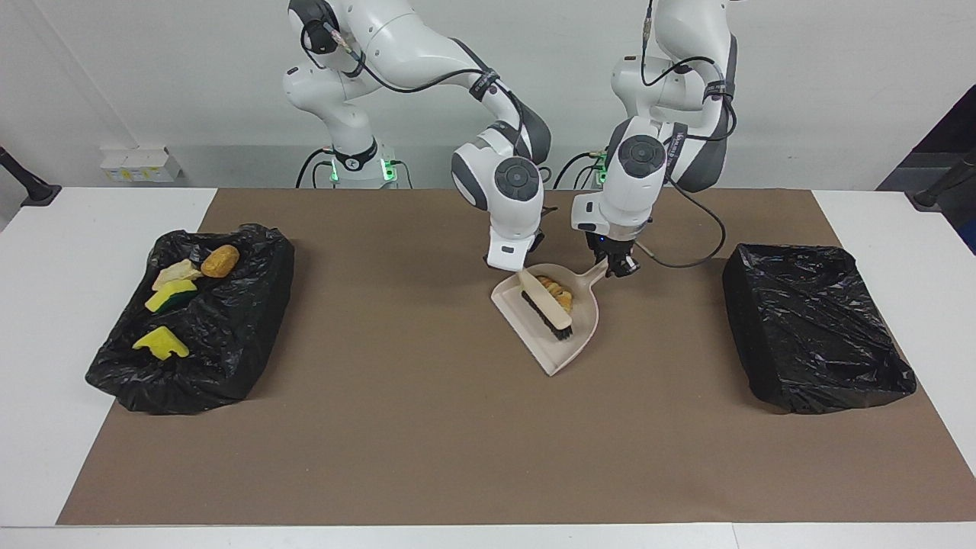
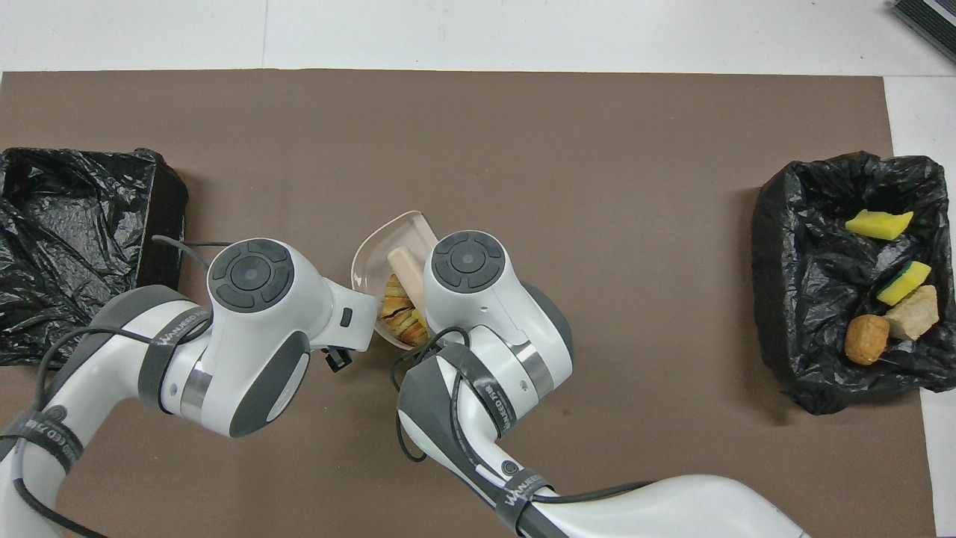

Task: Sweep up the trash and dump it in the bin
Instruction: 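Sweep the remaining bread and sponge into the dustpan with the right gripper's brush, then lift the dustpan with the left gripper while the right gripper withdraws the brush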

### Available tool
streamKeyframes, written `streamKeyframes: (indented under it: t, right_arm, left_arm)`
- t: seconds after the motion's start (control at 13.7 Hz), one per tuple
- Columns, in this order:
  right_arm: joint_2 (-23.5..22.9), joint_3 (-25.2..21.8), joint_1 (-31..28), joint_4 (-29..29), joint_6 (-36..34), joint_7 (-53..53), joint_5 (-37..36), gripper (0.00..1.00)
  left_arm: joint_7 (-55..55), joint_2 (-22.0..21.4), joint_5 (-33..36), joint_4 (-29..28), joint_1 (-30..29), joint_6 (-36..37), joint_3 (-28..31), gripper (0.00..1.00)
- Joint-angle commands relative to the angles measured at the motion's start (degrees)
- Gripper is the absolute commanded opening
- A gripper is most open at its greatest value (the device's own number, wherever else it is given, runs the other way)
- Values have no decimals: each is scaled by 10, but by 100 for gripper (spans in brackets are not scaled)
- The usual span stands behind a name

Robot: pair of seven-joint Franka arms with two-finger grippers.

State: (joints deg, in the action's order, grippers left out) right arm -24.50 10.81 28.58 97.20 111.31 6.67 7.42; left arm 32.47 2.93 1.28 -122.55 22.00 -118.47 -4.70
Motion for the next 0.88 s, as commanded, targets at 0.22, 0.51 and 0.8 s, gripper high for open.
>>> streamKeyframes:
  t: [0.22, 0.51, 0.8]
  right_arm:
    - [9, 3, -74, -20, -31, -8, 2, 0]
    - [66, -3, -104, -17, -114, 5, -3, 0]
    - [100, 2, -94, -9, -164, 143, -21, 0]
  left_arm:
    - [-13, -18, -2, -21, -1, -17, 3, 0]
    - [-37, -28, -25, -45, -6, -51, 3, 0]
    - [-99, -24, -41, -38, -8, -56, 4, 0]
